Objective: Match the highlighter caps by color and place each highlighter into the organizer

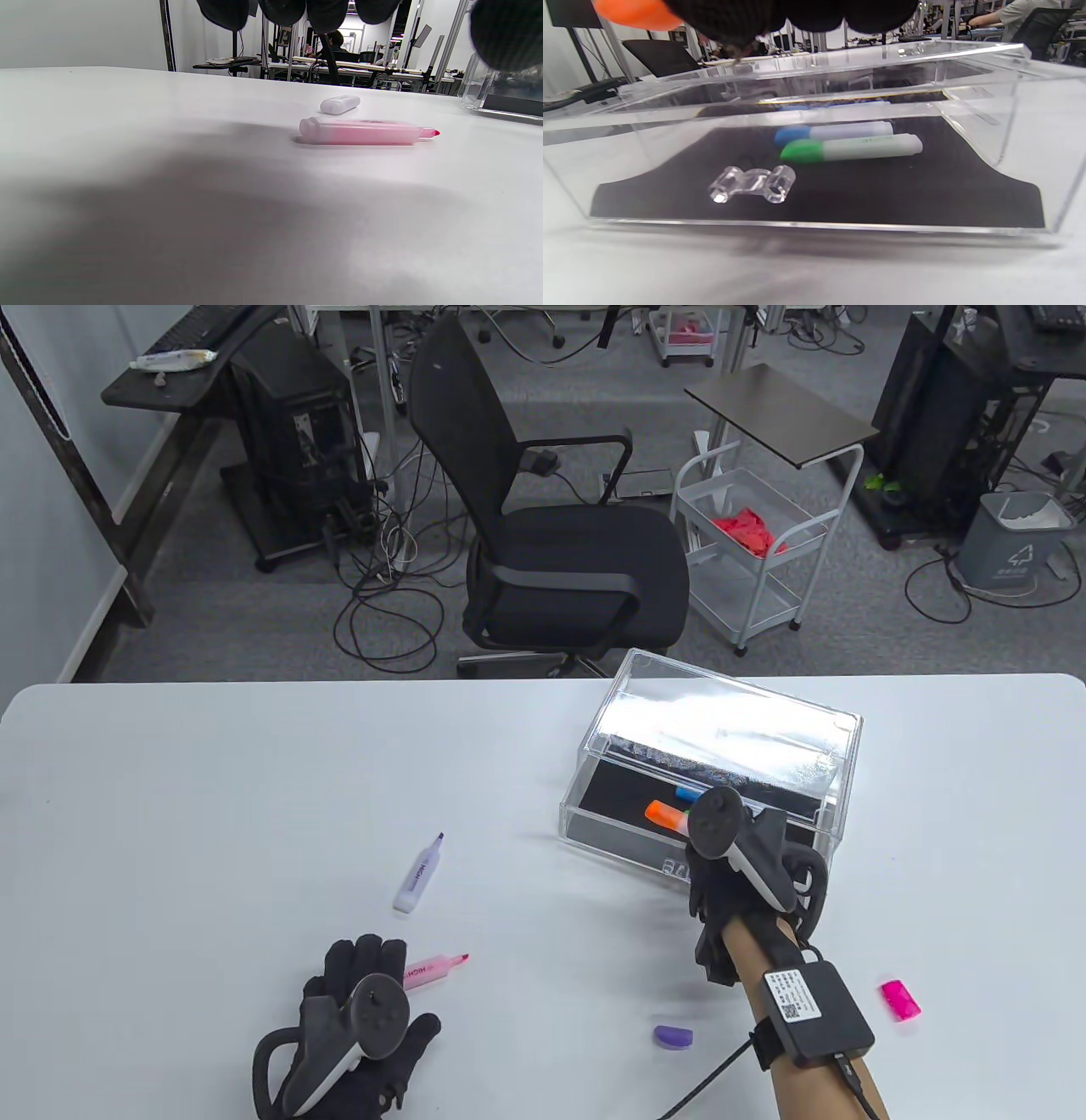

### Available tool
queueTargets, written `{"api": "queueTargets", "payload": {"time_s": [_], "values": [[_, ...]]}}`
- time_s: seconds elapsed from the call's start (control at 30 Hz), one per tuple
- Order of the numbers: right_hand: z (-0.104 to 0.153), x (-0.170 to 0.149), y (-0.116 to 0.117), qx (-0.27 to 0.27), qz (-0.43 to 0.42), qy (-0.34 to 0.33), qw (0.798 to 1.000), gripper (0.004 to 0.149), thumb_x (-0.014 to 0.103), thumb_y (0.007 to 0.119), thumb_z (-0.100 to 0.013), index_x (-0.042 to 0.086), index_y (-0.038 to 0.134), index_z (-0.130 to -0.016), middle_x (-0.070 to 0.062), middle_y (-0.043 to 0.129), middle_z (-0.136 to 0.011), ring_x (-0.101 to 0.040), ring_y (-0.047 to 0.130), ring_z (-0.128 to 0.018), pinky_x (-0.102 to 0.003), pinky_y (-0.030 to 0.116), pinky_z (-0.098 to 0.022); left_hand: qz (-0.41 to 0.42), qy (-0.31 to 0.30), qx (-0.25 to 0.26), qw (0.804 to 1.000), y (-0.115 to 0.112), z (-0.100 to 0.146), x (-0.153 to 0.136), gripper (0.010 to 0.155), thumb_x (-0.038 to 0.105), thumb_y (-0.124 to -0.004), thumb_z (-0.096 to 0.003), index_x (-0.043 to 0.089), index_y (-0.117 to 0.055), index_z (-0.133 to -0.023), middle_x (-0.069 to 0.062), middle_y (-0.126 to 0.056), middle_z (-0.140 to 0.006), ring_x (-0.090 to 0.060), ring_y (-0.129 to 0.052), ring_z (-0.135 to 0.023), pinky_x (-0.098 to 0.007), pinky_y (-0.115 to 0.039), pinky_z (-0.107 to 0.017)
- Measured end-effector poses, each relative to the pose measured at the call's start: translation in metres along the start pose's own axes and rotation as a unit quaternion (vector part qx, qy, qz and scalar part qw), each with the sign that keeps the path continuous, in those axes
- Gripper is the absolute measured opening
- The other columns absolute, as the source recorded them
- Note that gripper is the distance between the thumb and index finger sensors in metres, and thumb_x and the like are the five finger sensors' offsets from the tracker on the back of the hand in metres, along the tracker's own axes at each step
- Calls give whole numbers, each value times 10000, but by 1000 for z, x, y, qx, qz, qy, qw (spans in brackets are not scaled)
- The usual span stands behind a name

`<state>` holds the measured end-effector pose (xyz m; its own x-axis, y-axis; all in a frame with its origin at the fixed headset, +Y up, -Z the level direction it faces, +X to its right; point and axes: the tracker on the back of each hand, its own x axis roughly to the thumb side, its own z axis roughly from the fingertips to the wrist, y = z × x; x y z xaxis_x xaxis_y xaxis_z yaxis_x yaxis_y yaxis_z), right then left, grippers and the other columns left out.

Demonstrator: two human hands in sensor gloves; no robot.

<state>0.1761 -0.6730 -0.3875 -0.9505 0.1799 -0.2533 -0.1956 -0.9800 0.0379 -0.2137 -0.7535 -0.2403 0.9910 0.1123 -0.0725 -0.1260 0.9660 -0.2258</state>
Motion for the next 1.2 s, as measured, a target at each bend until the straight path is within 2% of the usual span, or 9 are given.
{"api": "queueTargets", "payload": {"time_s": [0.1, 0.2, 0.27, 0.37, 0.6, 0.83, 1.07, 1.2], "values": [[-9, -3, 3, -3, -4, 12, 1000, 586, 318, 776, -425, 296, 548, -965, -51, 548, -957, -316, 587, -817, -577, 458, -638, 0, 3, -5, 1000, -1, -1, -1, 893, 756, -606, -401, 406, -171, -1097, 114, -172, -1196, -244, -194, -1180, -500, -346, -845], [-13, -7, 6, -7, -24, 25, 999, 674, 366, 779, -416, 330, 441, -998, -23, 299, -1088, -321, 385, -970, -624, 298, -717, -1, 7, -13, 1000, -3, -2, -1, 898, 757, -604, -402, 402, -161, -1097, 111, -135, -1197, -247, -187, -1177, -503, -336, -842], [-13, -9, 7, -1, -27, 27, 999, 719, 411, 770, -407, 369, 370, -1003, 32, 178, -1109, -316, 231, -1030, -649, 192, -732, -1, 5, -15, 1000, -4, -3, -1, 896, 755, -604, -404, 402, -157, -1096, 112, -131, -1195, -245, -185, -1175, -501, -333, -844], [-7, -9, 6, -11, -31, 11, 999, 717, 438, 753, -404, 396, 361, -1003, 66, 117, -1113, -315, 115, -1054, -666, 120, -725, -3, 0, -11, 1000, -2, -3, 1, 898, 755, -604, -403, 403, -153, -1095, 112, -127, -1195, -245, -152, -1179, -502, -330, -844], [24, 0, 4, -19, 4, -45, 999, 713, 475, 724, -408, 409, 347, -1010, 60, 95, -1117, -326, 68, -1056, -686, 131, -707, -4, -4, -19, 1000, -4, -3, 5, 905, 759, -600, -402, 406, -132, -1091, 114, -99, -1189, -246, -125, -1172, -506, -310, -841], [69, 13, 7, -5, 24, -95, 995, 690, 500, 705, -416, 451, 351, -1007, 65, 74, -1116, -346, 49, -1050, -697, 141, -697, -12, -11, -29, 999, -9, -5, 8, 907, 761, -599, -400, 406, -128, -1089, 116, -92, -1187, -246, -119, -1169, -505, -306, -841], [108, 18, 16, 4, 14, -121, 993, 697, 511, 699, -418, 448, 339, -1012, 55, 65, -1117, -355, 43, -1047, -702, 146, -693, -17, -25, -37, 999, -11, -8, 15, 920, 778, -589, -390, 408, -118, -1088, 116, -81, -1185, -247, -107, -1168, -508, -299, -840], [121, 20, 22, 14, 12, -116, 993, 705, 517, 696, -420, 448, 325, -1014, 60, 48, -1113, -354, 30, -1044, -702, 142, -691, -17, -29, -40, 999, -13, -10, 18, 921, 774, -592, -389, 398, -129, -1091, 113, -88, -1186, -247, -110, -1167, -508, -298, -839]]}}
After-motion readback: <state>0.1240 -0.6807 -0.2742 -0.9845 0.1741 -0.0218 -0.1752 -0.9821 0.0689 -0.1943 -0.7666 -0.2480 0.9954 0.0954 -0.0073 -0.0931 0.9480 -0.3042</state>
